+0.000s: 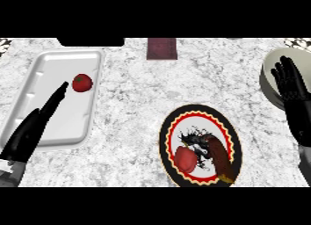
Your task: Pick the sweet potato from the plate and place it in the bowl
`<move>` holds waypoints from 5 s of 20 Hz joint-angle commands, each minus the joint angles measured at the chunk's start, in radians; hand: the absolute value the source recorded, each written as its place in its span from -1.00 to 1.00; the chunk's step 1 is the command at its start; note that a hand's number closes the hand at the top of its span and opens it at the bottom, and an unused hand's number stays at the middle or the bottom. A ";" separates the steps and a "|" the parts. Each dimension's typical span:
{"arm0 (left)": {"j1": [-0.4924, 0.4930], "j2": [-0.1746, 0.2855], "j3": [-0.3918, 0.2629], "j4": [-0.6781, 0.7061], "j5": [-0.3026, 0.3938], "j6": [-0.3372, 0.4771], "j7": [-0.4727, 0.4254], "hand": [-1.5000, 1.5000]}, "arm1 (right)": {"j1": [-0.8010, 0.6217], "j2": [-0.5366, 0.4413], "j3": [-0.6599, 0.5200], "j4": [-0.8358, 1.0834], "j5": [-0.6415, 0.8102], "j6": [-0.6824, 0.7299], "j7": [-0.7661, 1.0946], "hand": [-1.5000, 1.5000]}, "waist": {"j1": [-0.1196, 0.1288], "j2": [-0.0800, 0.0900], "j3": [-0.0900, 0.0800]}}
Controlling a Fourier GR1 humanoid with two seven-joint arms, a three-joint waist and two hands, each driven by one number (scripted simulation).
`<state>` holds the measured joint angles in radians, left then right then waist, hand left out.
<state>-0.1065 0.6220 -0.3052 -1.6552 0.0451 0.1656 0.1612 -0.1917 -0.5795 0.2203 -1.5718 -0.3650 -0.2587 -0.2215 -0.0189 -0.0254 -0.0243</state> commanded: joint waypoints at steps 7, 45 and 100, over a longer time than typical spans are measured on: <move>-0.014 -0.099 0.153 0.045 0.074 0.122 -0.007 0.00 | -0.012 -0.427 0.041 -0.048 0.289 0.161 0.160 1.00 | -0.007 0.017 -0.027; -0.111 -0.173 0.307 0.191 0.145 -0.018 -0.056 0.00 | -0.135 -0.420 0.226 -0.439 0.188 0.530 1.174 -1.00 | 0.061 0.034 0.022; -0.071 -0.338 0.388 0.095 -0.050 -0.055 0.012 0.00 | -0.044 0.240 0.284 0.117 0.924 0.727 0.833 1.00 | 0.025 0.026 0.025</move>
<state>-0.1678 0.2896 0.0927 -1.5318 0.0106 0.0989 0.1361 -0.2360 -0.3948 0.4763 -1.5103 0.5600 0.4789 0.6893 -0.0044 -0.0132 -0.0175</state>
